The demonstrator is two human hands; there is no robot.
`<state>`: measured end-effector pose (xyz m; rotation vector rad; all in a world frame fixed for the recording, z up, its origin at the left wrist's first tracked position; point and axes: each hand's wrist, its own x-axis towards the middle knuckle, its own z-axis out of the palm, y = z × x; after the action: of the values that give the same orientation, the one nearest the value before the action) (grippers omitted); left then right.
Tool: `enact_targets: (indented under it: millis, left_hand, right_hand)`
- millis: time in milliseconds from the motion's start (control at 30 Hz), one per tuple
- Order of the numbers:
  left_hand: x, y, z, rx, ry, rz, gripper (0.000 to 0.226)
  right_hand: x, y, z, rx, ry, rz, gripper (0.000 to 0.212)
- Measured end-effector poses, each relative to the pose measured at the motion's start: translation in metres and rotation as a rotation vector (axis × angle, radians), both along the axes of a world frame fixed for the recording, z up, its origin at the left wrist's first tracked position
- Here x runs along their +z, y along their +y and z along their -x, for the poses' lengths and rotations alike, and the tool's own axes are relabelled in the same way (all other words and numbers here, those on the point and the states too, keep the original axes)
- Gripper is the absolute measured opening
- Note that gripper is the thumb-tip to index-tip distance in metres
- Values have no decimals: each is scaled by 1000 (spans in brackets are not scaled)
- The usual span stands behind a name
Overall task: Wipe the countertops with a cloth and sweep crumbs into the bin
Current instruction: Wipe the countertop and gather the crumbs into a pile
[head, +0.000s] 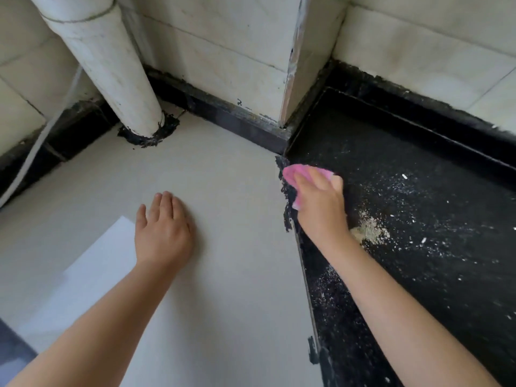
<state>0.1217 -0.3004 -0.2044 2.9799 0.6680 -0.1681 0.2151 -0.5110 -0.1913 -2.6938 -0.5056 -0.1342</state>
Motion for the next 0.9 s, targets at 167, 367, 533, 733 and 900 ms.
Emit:
enact_targets:
  millis: [167,367,533,733,900]
  left_hand:
    - [10,-21,0,-61,34,-13,52]
    - [9,-60,6,-182,-42,175,72]
    - [-12,-79,1,-354,-108,112,60]
    - [-19,-84,7,-401,-163,44,48]
    - [-20,-82,5,-414,-115,67,48]
  right_hand:
    - [-12,9,-14,17,128,181,46]
    - [3,-21,-28,-276,169,41,48]
    - [-10,8,-47,18,38,145,47]
    - [2,-34,-68,-286,232,117,45]
    - [16,-58,-15,-122,53,81,50]
